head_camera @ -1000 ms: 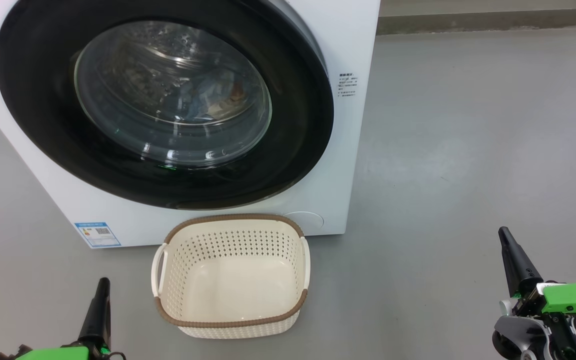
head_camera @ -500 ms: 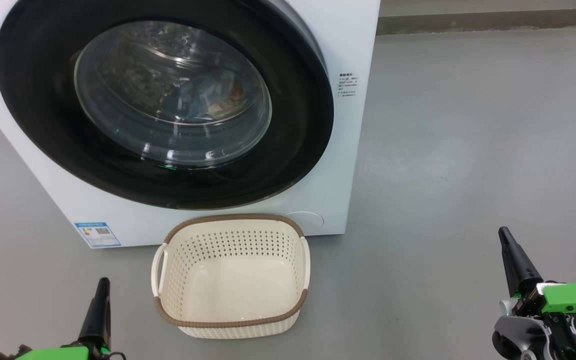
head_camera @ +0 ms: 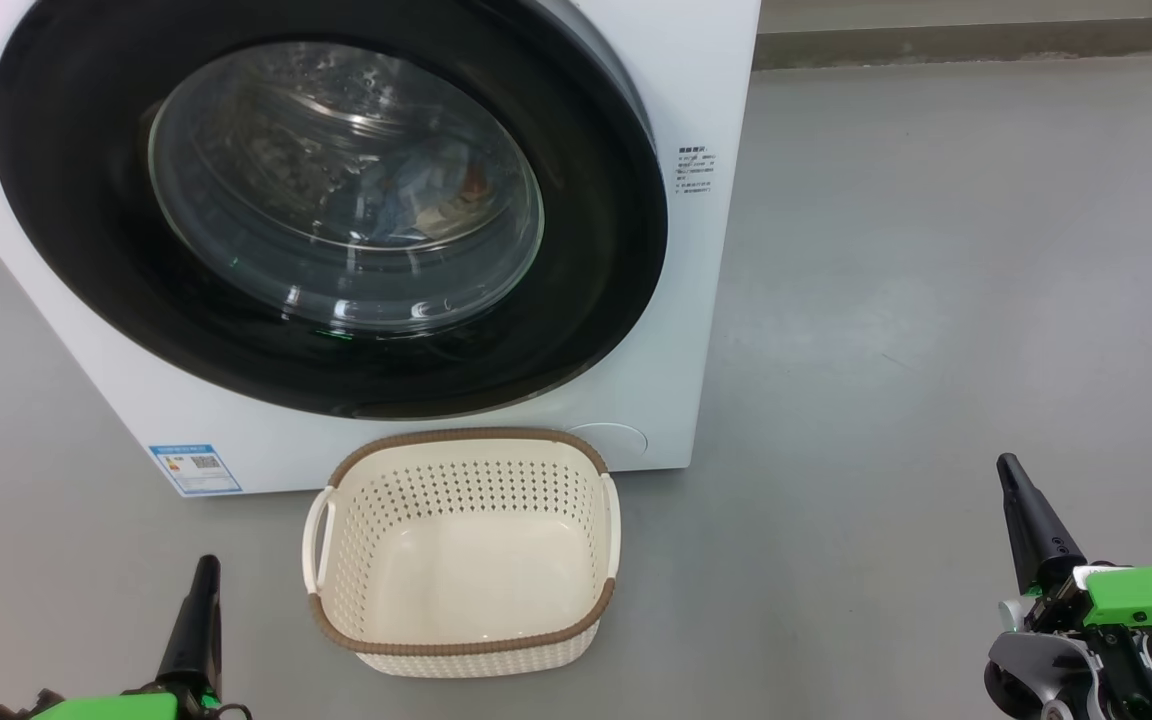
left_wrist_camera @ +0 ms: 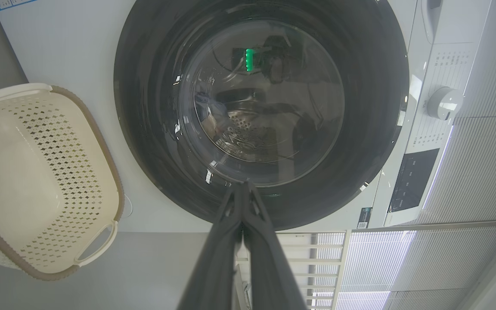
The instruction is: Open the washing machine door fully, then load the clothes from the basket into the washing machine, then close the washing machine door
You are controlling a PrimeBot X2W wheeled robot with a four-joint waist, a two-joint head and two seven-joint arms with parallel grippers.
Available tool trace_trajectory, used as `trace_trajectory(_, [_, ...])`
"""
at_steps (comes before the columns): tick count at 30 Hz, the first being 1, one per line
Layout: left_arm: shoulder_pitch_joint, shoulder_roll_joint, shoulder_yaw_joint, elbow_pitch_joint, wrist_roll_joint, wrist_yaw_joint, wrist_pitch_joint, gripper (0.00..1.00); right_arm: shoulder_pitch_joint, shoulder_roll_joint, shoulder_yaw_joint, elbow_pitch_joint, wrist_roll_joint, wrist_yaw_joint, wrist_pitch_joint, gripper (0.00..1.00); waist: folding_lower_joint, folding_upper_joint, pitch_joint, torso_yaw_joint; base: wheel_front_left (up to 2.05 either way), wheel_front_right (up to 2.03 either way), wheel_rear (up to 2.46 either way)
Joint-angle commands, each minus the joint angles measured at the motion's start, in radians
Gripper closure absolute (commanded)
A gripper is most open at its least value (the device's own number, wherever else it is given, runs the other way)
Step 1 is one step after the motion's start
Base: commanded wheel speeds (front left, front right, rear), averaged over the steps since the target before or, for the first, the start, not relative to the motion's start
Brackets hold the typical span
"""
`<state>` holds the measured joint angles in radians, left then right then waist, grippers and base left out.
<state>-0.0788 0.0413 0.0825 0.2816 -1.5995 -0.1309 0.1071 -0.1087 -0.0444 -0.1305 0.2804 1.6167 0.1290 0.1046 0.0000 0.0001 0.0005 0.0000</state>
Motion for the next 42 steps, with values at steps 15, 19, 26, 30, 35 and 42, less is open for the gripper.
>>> trace_trajectory(15, [-0.036, 0.009, 0.033, -0.030, -0.008, 0.000, 0.007, 1.00, -0.006, -0.009, 0.020, -0.030, -0.006, 0.002, 0.006, 1.00, 0.0000, -0.0001, 0.000, 0.000, 0.00, 0.00, 0.00])
trace_trajectory(19, [-0.036, 0.009, 0.033, -0.030, -0.008, 0.000, 0.007, 1.00, -0.006, -0.009, 0.020, -0.030, -0.006, 0.002, 0.006, 1.00, 0.0000, -0.0001, 0.000, 0.000, 0.00, 0.00, 0.00])
trace_trajectory(26, [-0.036, 0.009, 0.033, -0.030, -0.008, 0.000, 0.007, 1.00, -0.006, -0.009, 0.019, -0.030, -0.006, 0.002, 0.006, 1.00, 0.0000, -0.0001, 0.000, 0.000, 0.00, 0.00, 0.00])
trace_trajectory(30, [-0.036, 0.009, 0.033, -0.031, -0.008, 0.000, 0.007, 1.00, -0.006, -0.009, 0.019, -0.030, -0.006, 0.002, 0.006, 1.00, 0.0000, -0.0001, 0.000, 0.000, 0.00, 0.00, 0.00])
trace_trajectory(35, [-0.036, 0.009, 0.033, -0.031, -0.008, 0.000, 0.007, 1.00, -0.006, -0.009, 0.019, -0.030, -0.006, 0.002, 0.007, 1.00, 0.0000, -0.0001, 0.000, 0.000, 0.00, 0.00, 0.00])
trace_trajectory(42, [-0.036, 0.009, 0.033, -0.031, -0.008, 0.000, 0.007, 1.00, -0.006, -0.009, 0.019, -0.030, -0.006, 0.002, 0.007, 1.00, 0.0000, -0.0001, 0.000, 0.000, 0.00, 0.00, 0.00])
